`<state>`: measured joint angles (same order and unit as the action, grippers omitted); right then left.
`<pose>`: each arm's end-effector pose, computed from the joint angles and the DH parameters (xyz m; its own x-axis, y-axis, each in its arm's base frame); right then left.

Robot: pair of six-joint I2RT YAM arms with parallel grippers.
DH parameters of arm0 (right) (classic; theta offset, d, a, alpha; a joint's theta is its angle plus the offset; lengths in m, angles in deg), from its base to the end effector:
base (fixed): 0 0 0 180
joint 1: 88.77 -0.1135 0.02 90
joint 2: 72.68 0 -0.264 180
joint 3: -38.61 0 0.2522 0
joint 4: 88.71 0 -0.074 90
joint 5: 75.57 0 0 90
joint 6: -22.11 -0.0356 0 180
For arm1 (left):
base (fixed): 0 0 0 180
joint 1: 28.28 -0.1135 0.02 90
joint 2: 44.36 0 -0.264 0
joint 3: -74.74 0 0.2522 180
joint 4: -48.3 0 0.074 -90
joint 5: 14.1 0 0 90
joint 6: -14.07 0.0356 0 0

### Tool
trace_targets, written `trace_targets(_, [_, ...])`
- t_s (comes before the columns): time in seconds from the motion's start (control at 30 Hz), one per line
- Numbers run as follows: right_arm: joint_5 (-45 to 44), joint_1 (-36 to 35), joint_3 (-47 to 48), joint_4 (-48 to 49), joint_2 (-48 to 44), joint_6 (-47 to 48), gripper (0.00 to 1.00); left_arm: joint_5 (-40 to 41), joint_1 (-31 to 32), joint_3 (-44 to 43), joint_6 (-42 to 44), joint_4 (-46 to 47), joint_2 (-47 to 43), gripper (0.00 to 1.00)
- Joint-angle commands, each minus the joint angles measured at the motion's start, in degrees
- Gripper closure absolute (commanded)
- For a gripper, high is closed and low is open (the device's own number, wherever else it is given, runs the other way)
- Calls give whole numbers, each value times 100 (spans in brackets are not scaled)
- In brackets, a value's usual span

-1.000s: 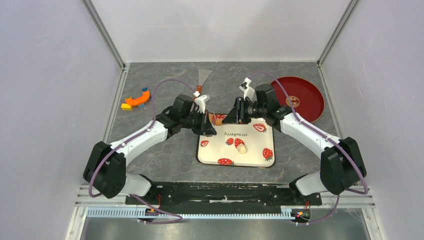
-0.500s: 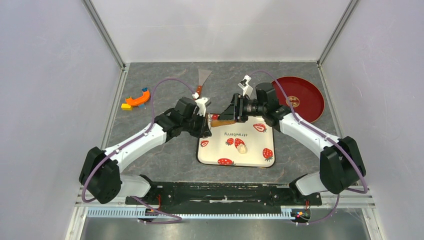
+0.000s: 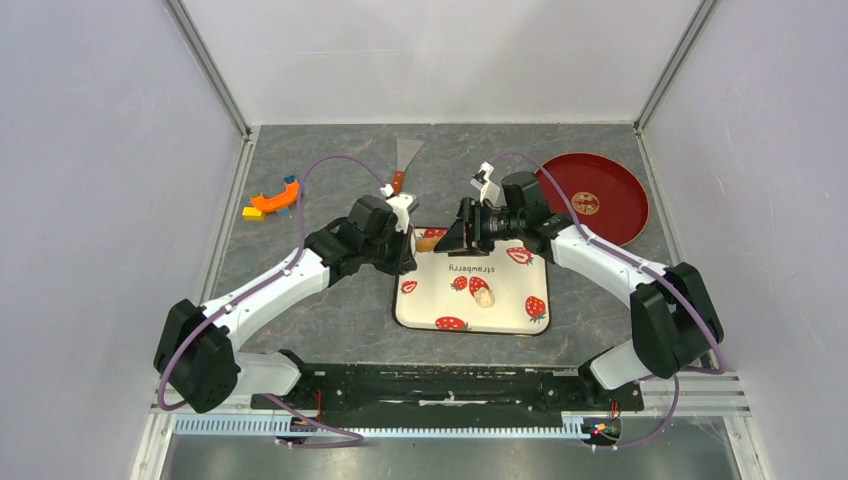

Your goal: Roll out the dumpling wrappers from the dough

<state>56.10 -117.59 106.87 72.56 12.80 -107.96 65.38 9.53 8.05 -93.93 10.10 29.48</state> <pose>0.2703 0.1757 0.2430 -0.9290 0.0377 -0.3682 -0.3053 0.4845 0.8198 0.2120 -0.1727 0.2581 -0.7521 0.1991 -0.6282 0.4960 0.7987 -0.3407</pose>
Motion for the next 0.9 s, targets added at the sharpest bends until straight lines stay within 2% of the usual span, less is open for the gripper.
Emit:
trace_targets(0.0, [31,-34,-19,416,27,-217,40,148,99,-349,322,66,-145,98])
trace_targets(0.27, [82,-101,-84,810,131,-510,33,365,248,-398,323,40,-37,98])
trace_targets(0.47, [17,-165,-141,778,202,-528,41,458,280,-408,349,23,-34,98])
trace_targets(0.6, [-1,-170,-128,778,254,-536,50,477,299,-394,359,-10,-59,98])
trace_targets(0.73, [-32,-168,-111,772,277,-524,65,539,315,-351,359,-12,-106,98])
trace_targets(0.8, [-31,-170,-109,777,296,-504,66,580,324,-335,375,-9,-128,98])
trace_targets(0.87, [22,-170,-98,811,304,-493,62,592,327,-332,391,-15,-149,98])
